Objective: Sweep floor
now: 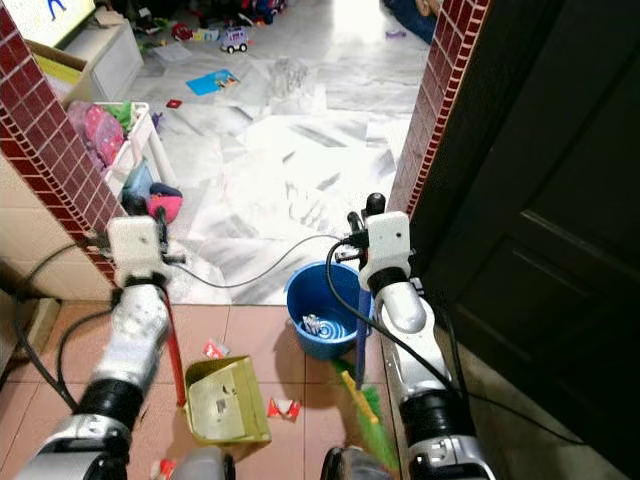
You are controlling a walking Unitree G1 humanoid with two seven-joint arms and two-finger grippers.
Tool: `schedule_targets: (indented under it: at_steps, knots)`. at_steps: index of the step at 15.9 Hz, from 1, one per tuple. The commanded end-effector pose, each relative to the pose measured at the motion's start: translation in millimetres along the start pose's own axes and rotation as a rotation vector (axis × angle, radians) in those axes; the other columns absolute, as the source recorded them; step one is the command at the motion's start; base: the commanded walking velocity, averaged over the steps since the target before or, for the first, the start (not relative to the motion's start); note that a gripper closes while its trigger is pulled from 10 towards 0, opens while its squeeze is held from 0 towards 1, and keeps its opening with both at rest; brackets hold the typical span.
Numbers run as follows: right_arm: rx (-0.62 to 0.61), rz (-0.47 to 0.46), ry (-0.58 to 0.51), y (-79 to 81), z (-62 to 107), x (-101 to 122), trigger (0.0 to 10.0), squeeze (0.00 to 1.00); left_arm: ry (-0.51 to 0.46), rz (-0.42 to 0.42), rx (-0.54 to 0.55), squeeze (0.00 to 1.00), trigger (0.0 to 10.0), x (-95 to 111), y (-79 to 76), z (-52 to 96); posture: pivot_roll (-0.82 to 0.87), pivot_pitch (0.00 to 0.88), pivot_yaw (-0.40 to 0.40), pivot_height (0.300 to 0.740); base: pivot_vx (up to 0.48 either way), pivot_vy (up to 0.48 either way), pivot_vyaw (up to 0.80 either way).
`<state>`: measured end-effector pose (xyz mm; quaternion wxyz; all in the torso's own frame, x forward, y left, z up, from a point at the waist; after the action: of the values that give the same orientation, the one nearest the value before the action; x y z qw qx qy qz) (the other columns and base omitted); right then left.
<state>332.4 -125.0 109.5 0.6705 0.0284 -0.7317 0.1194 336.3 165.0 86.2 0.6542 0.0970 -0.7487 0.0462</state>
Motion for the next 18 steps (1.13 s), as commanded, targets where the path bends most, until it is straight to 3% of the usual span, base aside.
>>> schedule_targets:
  at_steps: [1, 5, 8, 15, 18]
  knots:
    - [-0.013, -0.027, -0.044, -1.6, -6.3, 11, 10.0, 0.00, 0.012, 0.029, -0.049, 0.00, 10.0, -3, -14.7, 4.2, 0.00, 0.000, -0.001, 0.740, 0.000, 0.000, 0.00]
    - [-0.035, -0.024, -0.021, -6.9, -9.2, 11, 10.0, 0.00, 0.136, 0.126, -0.156, 0.00, 10.0, -18, -46.6, 19.2, -0.01, 0.000, 0.000, 0.740, 0.000, 0.000, -0.52]
    - [-0.041, -0.015, -0.023, -8.5, -5.6, 9, 10.0, 0.00, 0.149, 0.142, -0.187, 0.00, 10.0, -22, -49.0, 26.8, -0.01, 0.000, 0.000, 0.740, 0.000, 0.255, -0.80]
    - [-0.046, -0.008, -0.025, -9.8, -7.1, 10, 10.0, 0.00, 0.199, 0.160, -0.220, 0.00, 10.0, -27, -51.1, 27.9, -0.01, 0.000, -0.002, 0.740, 0.000, 0.480, 0.00]
    - [-0.055, 0.007, -0.019, -12.0, -7.0, 10, 10.0, 0.00, 0.189, 0.162, -0.256, 0.00, 10.0, -24, -55.4, 28.5, -0.02, 0.000, -0.002, 0.740, 0.000, 0.000, 0.00]
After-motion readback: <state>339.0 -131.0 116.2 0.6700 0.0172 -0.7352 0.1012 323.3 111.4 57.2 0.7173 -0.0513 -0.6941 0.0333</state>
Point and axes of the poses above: a point about 5 cm out from each wrist's last joint towards the gripper, its own z axis pointing back from the gripper into the wrist, its own x axis along the axis of the wrist's last joint, y = z × x, the point moved 2 cm from there along -z, pointing out of the wrist towards the gripper, and after that the axes turned 5 degrees about z, right-handed, at the moved point
